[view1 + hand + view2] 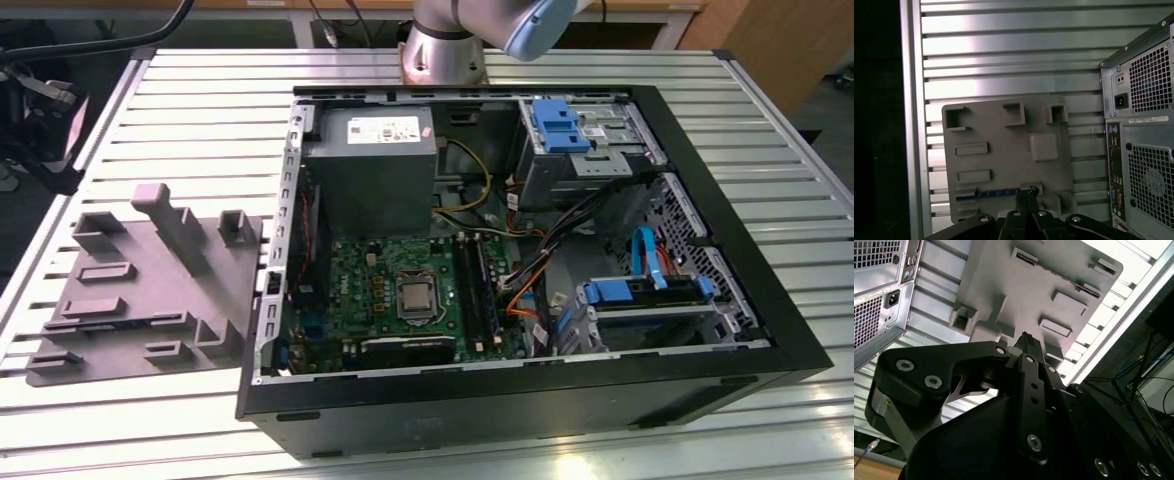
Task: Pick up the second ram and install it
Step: 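Reach for the second ram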
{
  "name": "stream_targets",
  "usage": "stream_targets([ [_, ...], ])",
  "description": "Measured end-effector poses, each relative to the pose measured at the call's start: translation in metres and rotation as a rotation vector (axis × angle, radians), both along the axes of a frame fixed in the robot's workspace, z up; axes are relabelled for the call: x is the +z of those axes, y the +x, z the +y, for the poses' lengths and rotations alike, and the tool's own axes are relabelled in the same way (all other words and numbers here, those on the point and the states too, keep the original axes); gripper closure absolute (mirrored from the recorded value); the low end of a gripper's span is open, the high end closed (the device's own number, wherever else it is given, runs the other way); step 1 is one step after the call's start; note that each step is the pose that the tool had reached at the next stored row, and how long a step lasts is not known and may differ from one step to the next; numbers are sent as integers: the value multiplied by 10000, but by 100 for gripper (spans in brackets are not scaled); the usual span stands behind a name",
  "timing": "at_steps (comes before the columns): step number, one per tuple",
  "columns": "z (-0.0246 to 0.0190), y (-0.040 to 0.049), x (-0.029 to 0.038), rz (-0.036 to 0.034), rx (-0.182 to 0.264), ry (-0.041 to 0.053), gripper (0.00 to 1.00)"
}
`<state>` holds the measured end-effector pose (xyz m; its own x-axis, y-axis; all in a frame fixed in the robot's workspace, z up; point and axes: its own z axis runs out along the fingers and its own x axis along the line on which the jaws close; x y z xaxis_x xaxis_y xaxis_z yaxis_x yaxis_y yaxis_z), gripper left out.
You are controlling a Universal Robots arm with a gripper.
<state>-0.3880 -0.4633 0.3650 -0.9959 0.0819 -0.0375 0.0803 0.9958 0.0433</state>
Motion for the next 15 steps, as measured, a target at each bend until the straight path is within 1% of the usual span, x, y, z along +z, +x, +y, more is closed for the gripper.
stream_targets([
  [8, -6, -80, -54, 1, -1, 0, 89],
  [15, -17, -105, -123, 1, 0, 0, 89],
])
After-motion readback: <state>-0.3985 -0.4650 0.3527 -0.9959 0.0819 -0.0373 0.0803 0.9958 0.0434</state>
